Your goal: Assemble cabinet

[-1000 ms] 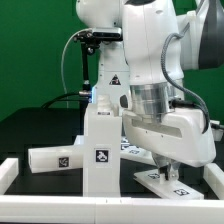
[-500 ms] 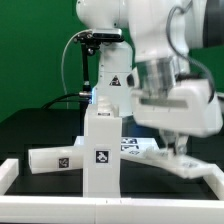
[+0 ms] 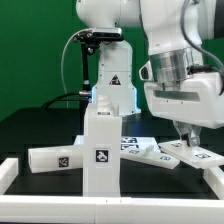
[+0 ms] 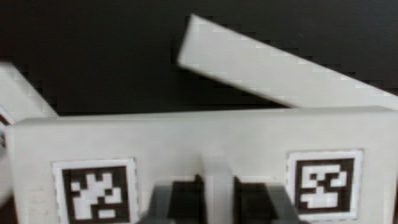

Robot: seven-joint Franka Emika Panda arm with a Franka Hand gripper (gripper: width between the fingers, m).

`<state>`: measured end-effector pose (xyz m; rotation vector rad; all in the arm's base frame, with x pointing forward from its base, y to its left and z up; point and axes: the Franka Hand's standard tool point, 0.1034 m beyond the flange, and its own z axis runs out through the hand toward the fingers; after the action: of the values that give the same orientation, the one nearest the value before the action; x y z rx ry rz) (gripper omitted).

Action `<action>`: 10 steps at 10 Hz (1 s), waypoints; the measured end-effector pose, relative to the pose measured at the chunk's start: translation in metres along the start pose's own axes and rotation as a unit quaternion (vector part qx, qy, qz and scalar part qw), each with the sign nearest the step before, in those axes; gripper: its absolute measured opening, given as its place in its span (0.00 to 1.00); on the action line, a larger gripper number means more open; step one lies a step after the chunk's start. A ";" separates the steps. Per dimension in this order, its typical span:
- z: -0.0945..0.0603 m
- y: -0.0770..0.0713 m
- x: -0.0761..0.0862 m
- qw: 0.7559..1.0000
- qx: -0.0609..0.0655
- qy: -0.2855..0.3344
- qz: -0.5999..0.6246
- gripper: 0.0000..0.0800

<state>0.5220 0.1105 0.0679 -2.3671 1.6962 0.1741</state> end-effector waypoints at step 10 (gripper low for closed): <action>0.009 0.058 -0.068 0.999 -0.042 -0.010 0.016 0.08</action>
Offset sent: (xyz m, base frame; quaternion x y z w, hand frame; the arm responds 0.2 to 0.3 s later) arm 0.0000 0.0000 0.0000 0.0000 0.0000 0.0000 1.0000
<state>0.4452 0.1570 0.0683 -2.3905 1.7499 0.2790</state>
